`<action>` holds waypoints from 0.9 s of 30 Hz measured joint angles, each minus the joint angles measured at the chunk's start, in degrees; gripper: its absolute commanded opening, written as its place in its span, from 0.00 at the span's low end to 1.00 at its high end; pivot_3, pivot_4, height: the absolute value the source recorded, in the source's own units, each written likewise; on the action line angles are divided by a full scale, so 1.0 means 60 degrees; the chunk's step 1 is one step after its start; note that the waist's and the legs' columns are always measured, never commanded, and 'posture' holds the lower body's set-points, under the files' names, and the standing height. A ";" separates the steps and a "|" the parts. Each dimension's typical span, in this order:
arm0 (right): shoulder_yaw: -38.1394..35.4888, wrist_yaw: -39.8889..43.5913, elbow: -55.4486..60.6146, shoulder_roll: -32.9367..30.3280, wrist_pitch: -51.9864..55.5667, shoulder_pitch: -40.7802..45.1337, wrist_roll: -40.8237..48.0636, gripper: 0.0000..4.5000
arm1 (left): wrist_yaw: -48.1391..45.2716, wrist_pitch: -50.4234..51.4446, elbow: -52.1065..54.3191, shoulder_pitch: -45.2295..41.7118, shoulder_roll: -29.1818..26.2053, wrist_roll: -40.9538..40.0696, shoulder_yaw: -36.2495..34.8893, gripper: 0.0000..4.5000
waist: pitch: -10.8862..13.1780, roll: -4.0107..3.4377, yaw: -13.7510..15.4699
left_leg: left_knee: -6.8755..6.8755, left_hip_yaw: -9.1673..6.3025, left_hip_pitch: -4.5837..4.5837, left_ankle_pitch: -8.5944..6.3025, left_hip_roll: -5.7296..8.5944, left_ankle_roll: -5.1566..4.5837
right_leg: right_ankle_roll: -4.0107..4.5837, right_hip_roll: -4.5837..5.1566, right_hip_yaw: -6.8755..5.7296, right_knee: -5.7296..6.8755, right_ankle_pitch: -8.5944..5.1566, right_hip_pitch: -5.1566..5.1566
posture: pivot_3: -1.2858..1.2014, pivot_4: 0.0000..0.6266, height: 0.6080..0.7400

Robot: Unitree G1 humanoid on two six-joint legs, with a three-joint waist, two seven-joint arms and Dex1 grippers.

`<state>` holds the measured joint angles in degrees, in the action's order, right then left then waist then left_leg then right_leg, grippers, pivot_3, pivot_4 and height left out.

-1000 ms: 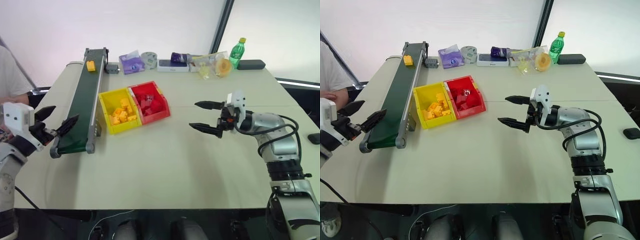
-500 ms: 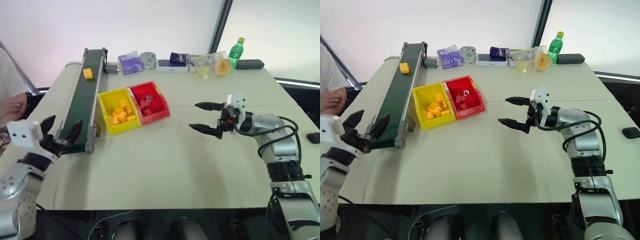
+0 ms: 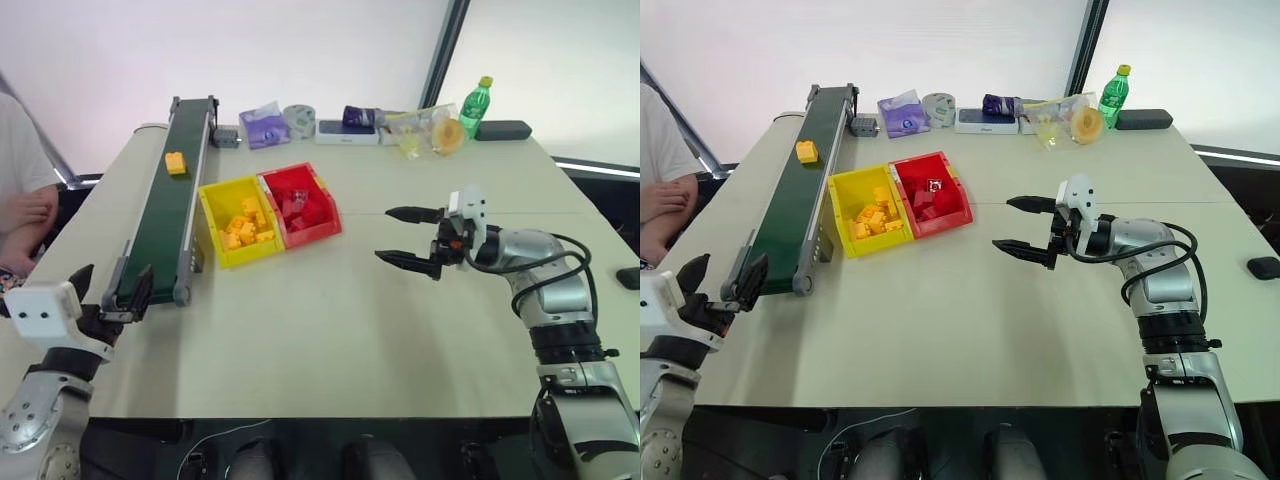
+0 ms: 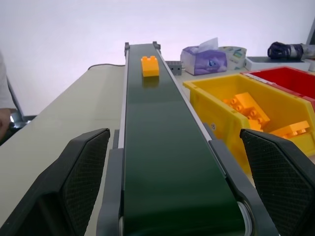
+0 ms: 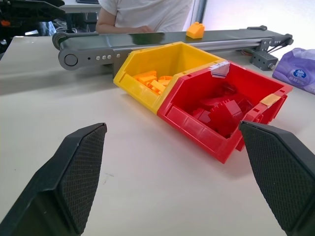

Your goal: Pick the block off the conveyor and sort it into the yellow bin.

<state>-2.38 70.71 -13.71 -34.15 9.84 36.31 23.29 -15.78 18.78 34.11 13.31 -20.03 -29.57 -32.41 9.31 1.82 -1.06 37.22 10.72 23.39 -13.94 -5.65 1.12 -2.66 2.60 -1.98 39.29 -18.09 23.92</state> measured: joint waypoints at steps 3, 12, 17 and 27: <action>-0.0001 -0.0005 0.0000 -0.0004 0.0029 0.0000 0.0001 1.00 | 0.0009 -0.0049 -0.0013 -0.0028 0.0000 0.0025 0.0014 0.99 | 0.0000 0.0000 0.0002 | 0.0000 0.0000 0.0000 0.0000 0.0000 -0.0001 | 0.0000 0.0000 0.0000 0.0000 0.0000 0.0000 | 0.52 0.24 1.00; -0.0012 -0.0093 0.0031 -0.0005 0.0207 -0.0002 0.0020 1.00 | 0.0945 0.1539 -0.0678 -0.1808 -0.1062 0.0150 0.0285 0.99 | 0.0000 0.0000 0.0054 | 0.0006 -0.0010 -0.0001 0.0002 0.0001 0.0002 | -0.0001 -0.0006 -0.0007 0.0001 0.0001 -0.0011 | 0.52 0.24 1.00; -0.0010 -0.0103 0.0070 0.0026 0.0265 0.0003 0.0027 1.00 | 0.1312 0.3266 -0.1257 -0.3848 -0.2084 0.0169 0.0928 0.99 | 0.0000 0.0000 0.0031 | -0.0002 -0.0007 -0.0001 0.0003 0.0003 0.0004 | -0.0002 -0.0005 -0.0007 -0.0008 0.0001 -0.0013 | 0.52 0.24 1.00; -0.0035 -0.0206 0.0349 0.0008 0.0377 -0.0141 0.0042 1.00 | 0.1777 0.5513 -0.3987 -0.6755 -0.2638 0.0539 0.1736 0.99 | 0.0001 -0.0001 0.0017 | -0.0005 0.0001 -0.0001 0.0005 0.0003 0.0009 | -0.0003 -0.0010 -0.0008 -0.0008 0.0001 -0.0004 | 0.52 0.24 1.00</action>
<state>-2.59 69.47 -11.62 -34.10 12.10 35.46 23.54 -5.12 51.86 10.19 -27.21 -35.86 -26.33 -21.99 9.32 1.82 -0.96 37.19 10.73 23.38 -13.91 -5.63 1.18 -2.68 2.54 -2.03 39.24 -18.08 23.90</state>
